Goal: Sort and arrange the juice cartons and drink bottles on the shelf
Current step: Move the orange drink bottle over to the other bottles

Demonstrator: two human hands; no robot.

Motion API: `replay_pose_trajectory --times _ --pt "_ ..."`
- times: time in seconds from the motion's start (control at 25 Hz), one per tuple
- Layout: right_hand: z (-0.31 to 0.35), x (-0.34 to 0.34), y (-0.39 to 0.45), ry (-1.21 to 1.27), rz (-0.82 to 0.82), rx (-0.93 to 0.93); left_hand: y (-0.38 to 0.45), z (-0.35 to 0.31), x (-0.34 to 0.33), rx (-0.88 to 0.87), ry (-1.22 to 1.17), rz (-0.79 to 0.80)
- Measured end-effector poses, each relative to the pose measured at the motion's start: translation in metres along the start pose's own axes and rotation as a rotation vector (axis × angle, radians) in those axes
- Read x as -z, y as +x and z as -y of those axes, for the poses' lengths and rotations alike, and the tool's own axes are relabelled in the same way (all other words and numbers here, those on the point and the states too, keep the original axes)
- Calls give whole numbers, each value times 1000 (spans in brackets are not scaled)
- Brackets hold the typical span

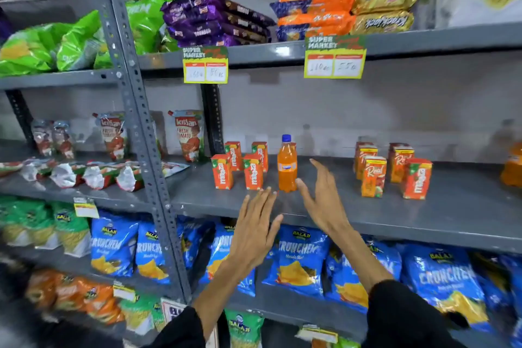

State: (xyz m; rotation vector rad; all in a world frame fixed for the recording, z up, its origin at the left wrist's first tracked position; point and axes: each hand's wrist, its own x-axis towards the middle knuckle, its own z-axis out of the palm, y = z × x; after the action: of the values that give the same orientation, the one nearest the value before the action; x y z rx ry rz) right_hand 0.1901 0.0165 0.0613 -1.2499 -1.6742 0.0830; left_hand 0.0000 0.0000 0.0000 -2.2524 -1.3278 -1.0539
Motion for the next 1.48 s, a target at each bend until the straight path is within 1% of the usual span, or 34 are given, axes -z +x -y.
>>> replay_pose_trajectory --times 0.16,0.28,0.44,0.6,0.76,0.96,1.16,1.32,1.48 --pt "-4 -28 39 83 149 -234 -2 28 -15 40 34 91" --pt "-5 -48 52 198 121 -341 -3 36 -23 18 73 139" --pt "-2 -62 59 340 47 -392 -2 36 -24 31 114 123" --pt "-3 -64 61 374 5 -393 -1 31 -22 41 118 103" --pt "-7 -52 51 378 1 -386 0 24 -20 68 132 130" --pt "-15 -12 28 355 -12 -321 1 -2 -22 69 128 169" --pt "-31 54 -7 393 -50 -324 7 -65 -38 -6 91 189" --pt "-74 130 -38 416 -130 -344 17 -140 -62 -18 38 185" --pt "-124 211 -53 344 -193 -349 29 -203 -79 14 25 174"
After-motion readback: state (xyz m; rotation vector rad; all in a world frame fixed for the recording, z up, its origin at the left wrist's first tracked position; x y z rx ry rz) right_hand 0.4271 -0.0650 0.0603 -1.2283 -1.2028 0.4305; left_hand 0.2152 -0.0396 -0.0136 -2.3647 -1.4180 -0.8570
